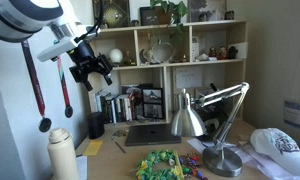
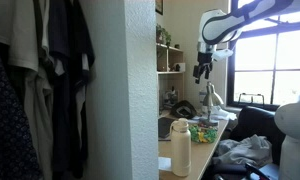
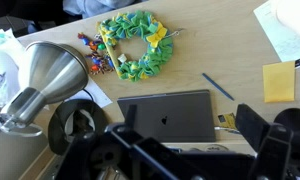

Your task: Adjust the lamp upwards

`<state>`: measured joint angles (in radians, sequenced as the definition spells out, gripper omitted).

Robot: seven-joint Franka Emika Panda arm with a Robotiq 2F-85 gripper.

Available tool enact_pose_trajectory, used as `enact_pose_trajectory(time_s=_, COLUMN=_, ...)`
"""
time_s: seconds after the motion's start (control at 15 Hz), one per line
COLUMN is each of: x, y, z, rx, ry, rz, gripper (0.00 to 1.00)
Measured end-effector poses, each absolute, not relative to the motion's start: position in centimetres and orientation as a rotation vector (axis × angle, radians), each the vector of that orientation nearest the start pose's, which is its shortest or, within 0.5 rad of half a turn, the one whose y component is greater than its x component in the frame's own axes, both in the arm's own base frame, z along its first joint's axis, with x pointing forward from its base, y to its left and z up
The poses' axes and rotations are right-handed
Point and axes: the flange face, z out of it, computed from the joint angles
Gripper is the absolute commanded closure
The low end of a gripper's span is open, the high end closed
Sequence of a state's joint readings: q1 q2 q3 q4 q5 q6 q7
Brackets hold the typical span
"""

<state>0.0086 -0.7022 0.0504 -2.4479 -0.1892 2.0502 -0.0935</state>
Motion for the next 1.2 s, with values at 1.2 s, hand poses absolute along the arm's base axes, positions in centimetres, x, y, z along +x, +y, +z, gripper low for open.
enact_pose_trajectory(time_s=1.2, x=44.9, y=-9.7, z=49.9, rx=-3.436, ry=0.126, rz=-0.659, gripper=0.0)
